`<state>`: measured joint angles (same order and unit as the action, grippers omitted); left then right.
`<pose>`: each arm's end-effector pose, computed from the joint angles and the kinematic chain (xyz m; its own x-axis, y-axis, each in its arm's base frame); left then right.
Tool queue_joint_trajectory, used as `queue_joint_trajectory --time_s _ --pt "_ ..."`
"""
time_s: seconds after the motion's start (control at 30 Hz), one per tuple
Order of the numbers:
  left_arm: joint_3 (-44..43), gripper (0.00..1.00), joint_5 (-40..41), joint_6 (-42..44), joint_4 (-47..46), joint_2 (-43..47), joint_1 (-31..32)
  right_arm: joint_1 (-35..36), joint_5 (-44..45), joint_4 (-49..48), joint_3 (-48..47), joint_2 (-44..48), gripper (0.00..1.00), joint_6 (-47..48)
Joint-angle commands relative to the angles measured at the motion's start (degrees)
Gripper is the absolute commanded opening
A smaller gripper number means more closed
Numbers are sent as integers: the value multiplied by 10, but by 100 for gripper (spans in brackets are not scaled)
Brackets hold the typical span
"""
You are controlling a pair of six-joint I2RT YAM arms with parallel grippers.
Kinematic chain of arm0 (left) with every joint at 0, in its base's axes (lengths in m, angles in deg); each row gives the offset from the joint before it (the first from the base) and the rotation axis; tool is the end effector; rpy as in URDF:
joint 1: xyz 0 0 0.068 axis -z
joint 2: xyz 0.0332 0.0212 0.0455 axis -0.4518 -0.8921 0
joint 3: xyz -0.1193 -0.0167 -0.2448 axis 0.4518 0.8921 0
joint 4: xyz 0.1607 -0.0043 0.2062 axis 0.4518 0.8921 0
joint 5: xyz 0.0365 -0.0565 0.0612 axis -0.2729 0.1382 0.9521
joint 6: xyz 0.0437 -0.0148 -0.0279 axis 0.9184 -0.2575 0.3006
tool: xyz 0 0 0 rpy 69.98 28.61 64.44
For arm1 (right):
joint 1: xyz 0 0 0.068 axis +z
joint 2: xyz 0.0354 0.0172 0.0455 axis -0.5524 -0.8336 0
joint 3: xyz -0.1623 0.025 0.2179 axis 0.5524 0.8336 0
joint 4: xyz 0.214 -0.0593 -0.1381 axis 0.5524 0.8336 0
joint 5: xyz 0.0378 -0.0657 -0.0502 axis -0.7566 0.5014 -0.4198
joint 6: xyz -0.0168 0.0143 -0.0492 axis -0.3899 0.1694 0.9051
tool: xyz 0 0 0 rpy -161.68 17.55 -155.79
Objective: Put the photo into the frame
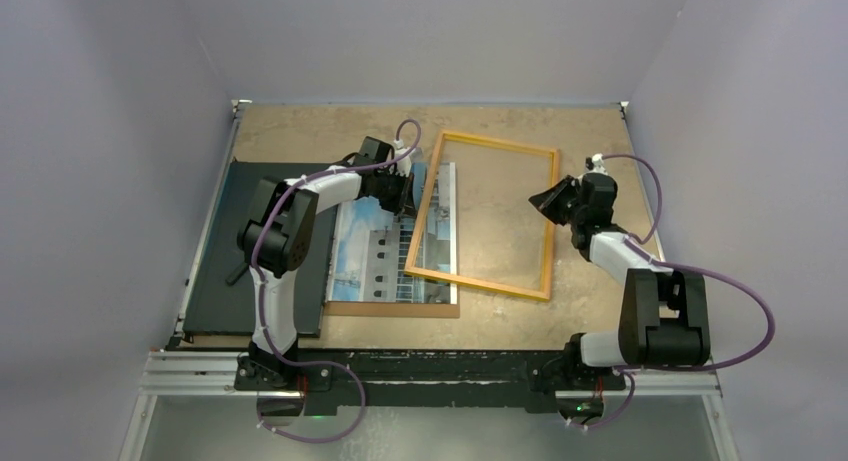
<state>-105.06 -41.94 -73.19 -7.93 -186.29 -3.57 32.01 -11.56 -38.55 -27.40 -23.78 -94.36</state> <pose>0.3878 -0.1871 0.1478 -0.8503 0.2057 -0.4844 0.4686 0.7150 -0.5189 0.2906 0.0020 0.2062 -0.4434 0.6357 -0.6318 0.0818 0.7307 0.6778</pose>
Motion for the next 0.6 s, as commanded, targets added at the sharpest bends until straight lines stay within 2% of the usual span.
queue_joint_trajectory --time_s 0.0,0.27,0.57 --pt "-11 0 -29 -6 -18 20 13 10 -10 17 -6 2 0 24" --pt "-13 0 -29 -5 -17 21 13 11 -4 -24 0 20 0 23" --pt "-16 0 -37 -4 -15 18 15 44 23 -64 1 9 0 0"
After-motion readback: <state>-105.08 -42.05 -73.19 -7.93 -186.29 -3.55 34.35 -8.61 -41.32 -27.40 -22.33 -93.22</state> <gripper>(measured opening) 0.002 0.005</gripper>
